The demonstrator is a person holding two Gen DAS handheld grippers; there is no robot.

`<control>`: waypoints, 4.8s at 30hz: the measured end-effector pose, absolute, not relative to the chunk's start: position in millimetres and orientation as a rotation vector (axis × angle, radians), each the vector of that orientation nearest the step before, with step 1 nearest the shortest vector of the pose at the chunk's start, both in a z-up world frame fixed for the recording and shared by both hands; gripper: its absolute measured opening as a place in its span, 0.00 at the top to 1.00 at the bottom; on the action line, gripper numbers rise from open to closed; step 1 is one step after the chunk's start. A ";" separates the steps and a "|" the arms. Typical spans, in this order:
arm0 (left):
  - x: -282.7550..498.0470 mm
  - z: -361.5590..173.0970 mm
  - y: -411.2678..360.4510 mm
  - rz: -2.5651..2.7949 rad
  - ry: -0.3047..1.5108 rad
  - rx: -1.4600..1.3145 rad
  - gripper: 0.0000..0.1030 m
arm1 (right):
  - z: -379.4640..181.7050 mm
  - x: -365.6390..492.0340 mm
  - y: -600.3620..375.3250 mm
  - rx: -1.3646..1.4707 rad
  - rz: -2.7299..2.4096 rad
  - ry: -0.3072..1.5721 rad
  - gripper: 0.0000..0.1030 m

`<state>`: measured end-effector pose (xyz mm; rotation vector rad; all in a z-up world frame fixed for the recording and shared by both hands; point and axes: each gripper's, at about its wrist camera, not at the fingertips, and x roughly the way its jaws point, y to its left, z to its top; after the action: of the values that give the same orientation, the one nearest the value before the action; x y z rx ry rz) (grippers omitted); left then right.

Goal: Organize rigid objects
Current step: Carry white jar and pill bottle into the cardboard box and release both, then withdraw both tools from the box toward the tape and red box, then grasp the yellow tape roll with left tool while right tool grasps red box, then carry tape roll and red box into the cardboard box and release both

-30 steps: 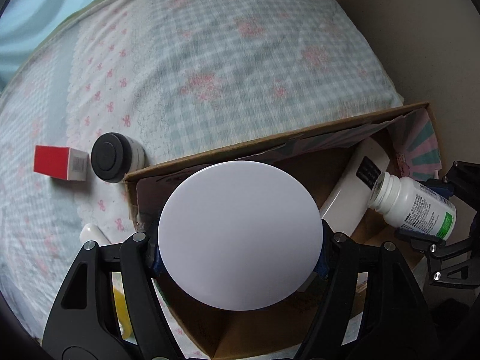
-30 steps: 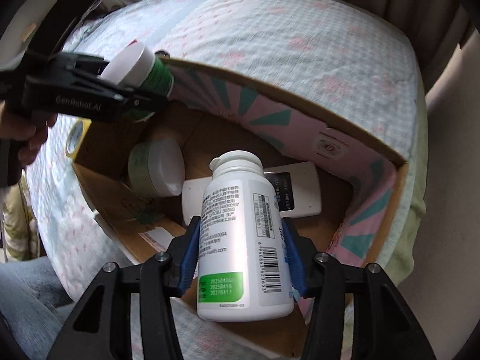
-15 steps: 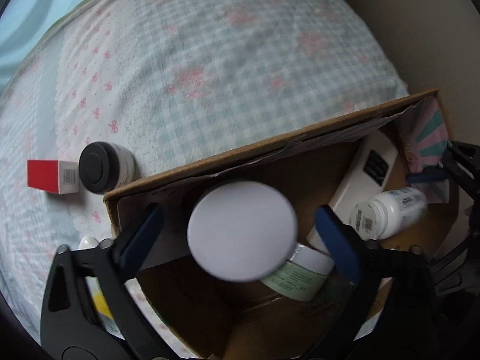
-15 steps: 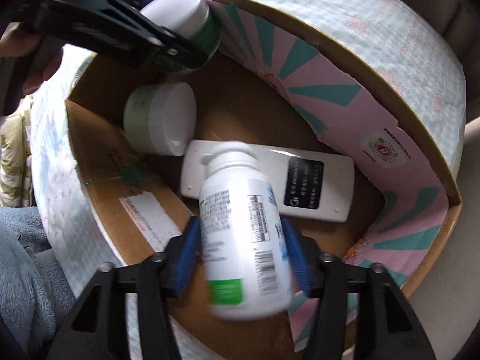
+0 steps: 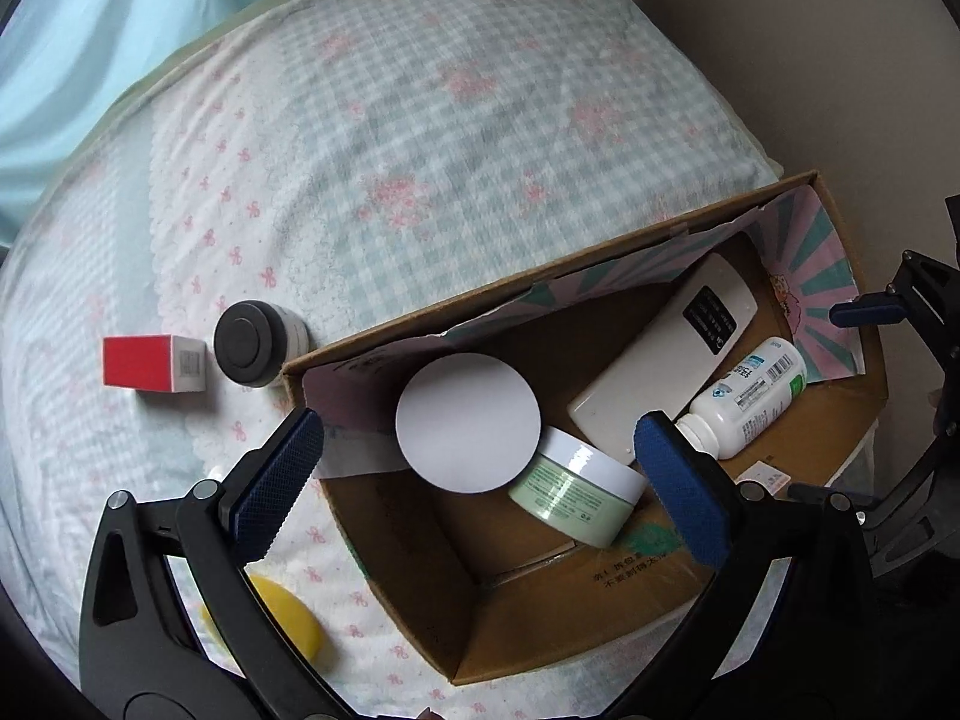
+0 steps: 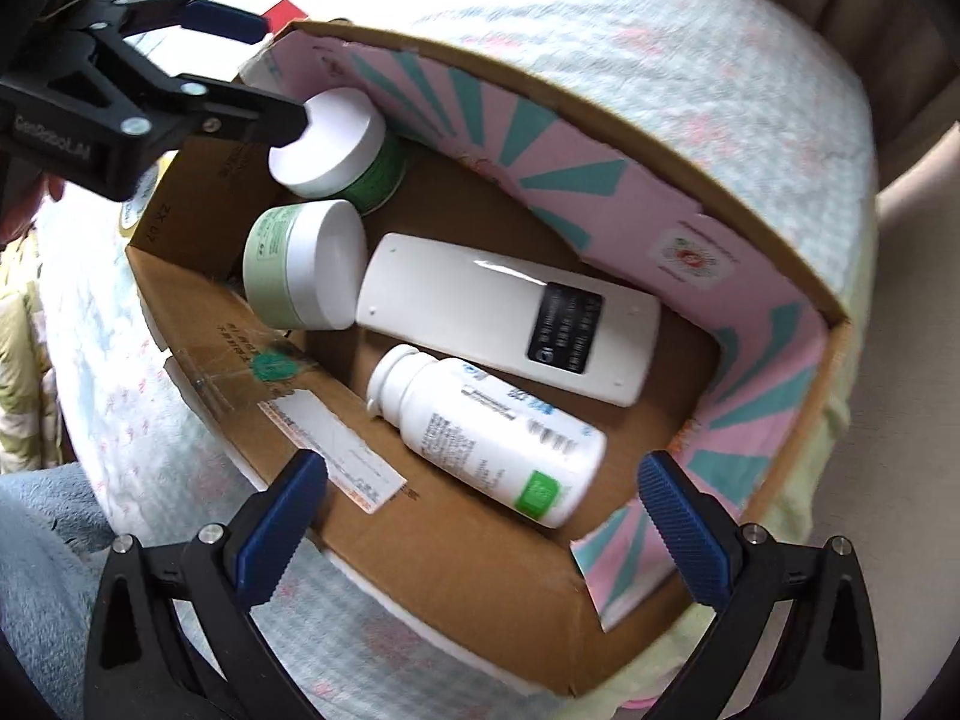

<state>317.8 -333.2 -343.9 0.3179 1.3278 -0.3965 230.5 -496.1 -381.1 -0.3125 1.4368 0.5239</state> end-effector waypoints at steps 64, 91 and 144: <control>156.2 -460.9 -57.6 0.016 1.024 -0.054 0.00 | -381.3 360.0 -132.4 -0.675 0.787 1.084 0.00; 195.6 -470.7 -62.5 -0.018 1.040 -0.047 0.06 | -452.3 427.9 -65.6 -0.789 0.817 1.250 0.60; 239.9 -215.5 -271.0 -0.526 0.959 0.154 0.06 | -210.6 244.4 -461.7 0.080 0.179 1.193 0.61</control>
<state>239.9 -271.0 -215.5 0.1545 0.9585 -0.5262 244.4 -461.7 -210.6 0.0798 1.1925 0.1790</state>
